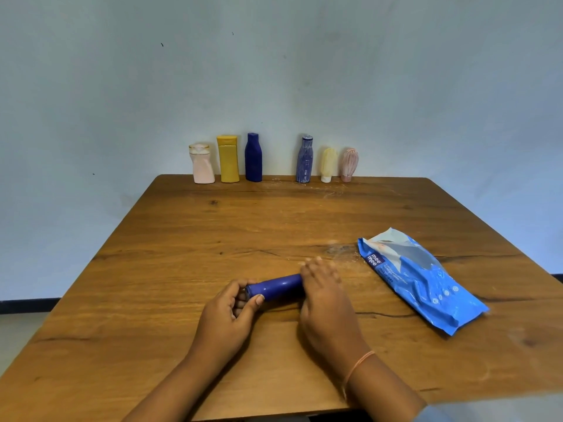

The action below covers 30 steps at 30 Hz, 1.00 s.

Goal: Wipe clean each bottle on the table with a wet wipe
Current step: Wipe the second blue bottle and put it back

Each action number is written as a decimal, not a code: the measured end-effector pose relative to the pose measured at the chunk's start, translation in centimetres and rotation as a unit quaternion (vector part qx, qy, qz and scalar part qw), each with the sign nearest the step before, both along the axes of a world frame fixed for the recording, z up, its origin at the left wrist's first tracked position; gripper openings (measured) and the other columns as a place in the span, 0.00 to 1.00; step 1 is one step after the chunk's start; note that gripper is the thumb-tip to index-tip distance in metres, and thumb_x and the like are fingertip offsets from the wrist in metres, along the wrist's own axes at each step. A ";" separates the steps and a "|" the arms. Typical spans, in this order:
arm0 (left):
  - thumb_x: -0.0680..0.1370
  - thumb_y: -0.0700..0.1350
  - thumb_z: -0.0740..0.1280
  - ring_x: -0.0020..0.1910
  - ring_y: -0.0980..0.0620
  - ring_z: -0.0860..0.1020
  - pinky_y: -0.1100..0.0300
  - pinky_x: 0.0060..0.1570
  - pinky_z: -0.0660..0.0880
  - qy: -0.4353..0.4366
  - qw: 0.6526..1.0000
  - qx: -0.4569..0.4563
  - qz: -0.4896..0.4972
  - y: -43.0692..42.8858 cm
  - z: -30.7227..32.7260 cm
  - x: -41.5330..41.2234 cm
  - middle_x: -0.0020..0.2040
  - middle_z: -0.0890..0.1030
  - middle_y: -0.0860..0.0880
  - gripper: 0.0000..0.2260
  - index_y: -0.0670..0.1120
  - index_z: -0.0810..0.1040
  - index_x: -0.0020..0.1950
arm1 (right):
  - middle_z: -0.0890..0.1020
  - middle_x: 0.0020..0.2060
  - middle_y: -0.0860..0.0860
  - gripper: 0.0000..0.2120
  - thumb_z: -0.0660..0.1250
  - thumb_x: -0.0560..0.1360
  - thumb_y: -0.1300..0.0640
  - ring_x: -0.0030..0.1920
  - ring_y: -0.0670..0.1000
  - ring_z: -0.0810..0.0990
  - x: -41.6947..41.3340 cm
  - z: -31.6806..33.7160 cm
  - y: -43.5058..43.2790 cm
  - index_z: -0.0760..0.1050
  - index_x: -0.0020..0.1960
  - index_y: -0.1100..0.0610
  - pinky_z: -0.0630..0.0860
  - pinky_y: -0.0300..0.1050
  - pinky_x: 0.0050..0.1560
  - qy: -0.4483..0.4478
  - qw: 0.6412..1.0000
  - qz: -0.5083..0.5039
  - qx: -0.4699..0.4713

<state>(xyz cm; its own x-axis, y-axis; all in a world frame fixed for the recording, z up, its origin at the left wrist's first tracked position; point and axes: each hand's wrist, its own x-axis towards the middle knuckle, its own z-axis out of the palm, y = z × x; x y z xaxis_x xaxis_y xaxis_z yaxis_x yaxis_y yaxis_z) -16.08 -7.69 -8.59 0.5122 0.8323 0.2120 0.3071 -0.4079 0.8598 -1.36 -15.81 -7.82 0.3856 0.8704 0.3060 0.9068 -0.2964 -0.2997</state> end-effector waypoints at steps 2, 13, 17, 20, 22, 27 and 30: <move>0.74 0.37 0.68 0.36 0.65 0.76 0.76 0.36 0.70 -0.007 1.000 -0.001 0.004 0.0 -0.2 0.1 0.36 0.78 0.54 0.14 0.58 0.73 0.46 | 0.78 0.60 0.58 0.27 0.52 0.67 0.58 0.63 0.57 0.75 -2.3 -0.6 0.5 0.74 0.62 0.63 0.63 0.60 0.65 -0.022 0.999 0.048 0.005; 0.76 0.43 0.66 0.35 0.55 0.79 0.67 0.36 0.74 -0.019 0.999 -0.032 0.005 0.2 -0.5 0.0 0.36 0.81 0.47 0.03 0.51 0.77 0.47 | 0.78 0.59 0.55 0.29 0.45 0.69 0.55 0.61 0.54 0.74 1.9 1.2 1.1 0.72 0.65 0.60 0.61 0.46 0.68 0.012 0.998 0.051 0.030; 0.75 0.42 0.68 0.43 0.65 0.77 0.78 0.41 0.70 -0.011 1.000 -0.019 0.010 0.1 0.0 0.0 0.47 0.79 0.56 0.10 0.53 0.77 0.54 | 0.73 0.65 0.52 0.28 0.47 0.71 0.55 0.66 0.50 0.68 2.9 1.6 0.9 0.67 0.69 0.57 0.61 0.43 0.68 0.032 0.998 0.044 -0.007; 0.71 0.39 0.71 0.44 0.67 0.77 0.78 0.42 0.71 -0.017 0.999 -0.035 -0.002 0.0 0.3 0.0 0.50 0.78 0.58 0.18 0.54 0.75 0.57 | 0.71 0.66 0.53 0.22 0.52 0.77 0.59 0.67 0.51 0.66 2.9 1.5 1.7 0.65 0.71 0.58 0.61 0.44 0.69 0.036 0.999 0.035 -0.020; 0.69 0.36 0.73 0.45 0.69 0.76 0.77 0.42 0.72 -0.019 0.999 -0.037 -0.013 -0.2 0.5 -0.1 0.49 0.77 0.59 0.18 0.53 0.75 0.54 | 0.67 0.70 0.54 0.23 0.51 0.77 0.59 0.71 0.51 0.62 2.8 1.2 2.2 0.61 0.73 0.58 0.56 0.45 0.72 0.046 0.998 0.022 -0.022; 0.70 0.36 0.73 0.39 0.66 0.76 0.76 0.40 0.72 -0.019 0.998 -0.054 0.002 0.0 0.2 0.1 0.44 0.79 0.57 0.16 0.52 0.76 0.52 | 0.54 0.75 0.55 0.33 0.42 0.70 0.57 0.75 0.54 0.50 0.2 -1.4 2.4 0.52 0.75 0.60 0.42 0.49 0.74 0.026 0.999 0.032 -0.004; 0.70 0.34 0.72 0.34 0.63 0.77 0.75 0.38 0.72 -0.022 0.998 -0.049 0.011 0.5 -0.4 0.2 0.37 0.82 0.57 0.16 0.55 0.76 0.47 | 0.64 0.71 0.59 0.30 0.48 0.70 0.58 0.72 0.59 0.60 -2.5 -2.3 2.3 0.61 0.72 0.64 0.52 0.60 0.70 0.025 0.995 0.092 0.016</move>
<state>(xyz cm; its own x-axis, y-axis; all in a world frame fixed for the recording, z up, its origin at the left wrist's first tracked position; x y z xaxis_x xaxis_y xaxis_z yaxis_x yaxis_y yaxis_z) -15.83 -7.18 -8.97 0.4856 0.8610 0.1510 0.2754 -0.3146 0.9084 -3.91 -13.52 -10.16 0.2363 0.9178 0.3191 0.9288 -0.1169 -0.3515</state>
